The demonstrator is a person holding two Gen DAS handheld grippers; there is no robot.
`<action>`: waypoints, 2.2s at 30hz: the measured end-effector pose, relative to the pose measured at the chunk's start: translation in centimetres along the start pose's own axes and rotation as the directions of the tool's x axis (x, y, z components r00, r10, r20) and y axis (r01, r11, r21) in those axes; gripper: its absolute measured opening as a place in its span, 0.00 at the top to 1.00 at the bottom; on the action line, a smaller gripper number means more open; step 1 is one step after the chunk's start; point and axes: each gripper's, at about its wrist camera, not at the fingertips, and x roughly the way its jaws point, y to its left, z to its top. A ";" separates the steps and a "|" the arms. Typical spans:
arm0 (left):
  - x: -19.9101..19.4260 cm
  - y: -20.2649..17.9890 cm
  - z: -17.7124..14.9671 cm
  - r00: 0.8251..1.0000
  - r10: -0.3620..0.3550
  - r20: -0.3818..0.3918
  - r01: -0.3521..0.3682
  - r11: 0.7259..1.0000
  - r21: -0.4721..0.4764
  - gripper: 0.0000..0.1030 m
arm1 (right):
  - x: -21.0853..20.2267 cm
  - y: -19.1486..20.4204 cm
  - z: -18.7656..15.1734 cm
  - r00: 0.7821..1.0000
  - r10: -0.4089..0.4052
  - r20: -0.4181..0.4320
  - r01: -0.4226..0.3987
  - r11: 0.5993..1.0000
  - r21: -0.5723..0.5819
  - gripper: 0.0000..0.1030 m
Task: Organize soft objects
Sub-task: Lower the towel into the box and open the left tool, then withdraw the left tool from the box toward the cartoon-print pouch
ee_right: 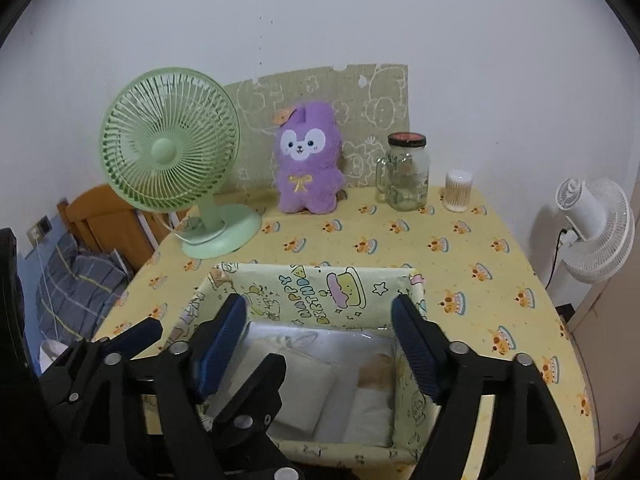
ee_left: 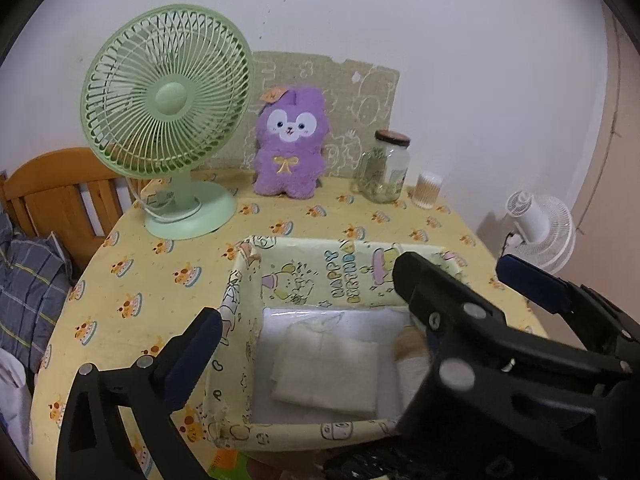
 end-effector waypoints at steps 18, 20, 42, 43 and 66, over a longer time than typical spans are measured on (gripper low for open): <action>-5.5 -1.2 -0.3 0.996 0.048 0.080 -0.050 0.998 0.022 0.00 | -6.2 0.8 -0.3 0.994 -0.043 0.096 0.043 0.999 0.009 0.07; -6.0 -1.3 -0.4 0.995 0.053 0.087 -0.055 0.998 0.027 0.00 | -6.8 0.8 -0.4 0.994 -0.045 0.102 0.044 0.999 0.010 0.06; -11.4 -3.8 -3.1 0.985 0.044 0.166 -0.057 0.996 0.073 0.00 | -13.6 0.4 -3.0 0.982 -0.098 0.160 0.095 0.995 0.024 0.01; -11.6 -3.8 -3.4 0.985 0.047 0.169 -0.060 0.996 0.071 0.00 | -13.8 0.4 -3.2 0.982 -0.101 0.159 0.100 0.995 0.018 0.01; -15.1 -4.6 -8.6 0.982 0.062 0.178 -0.081 0.991 0.102 0.00 | -17.6 1.3 -8.7 0.983 -0.099 0.156 0.099 0.995 0.010 0.00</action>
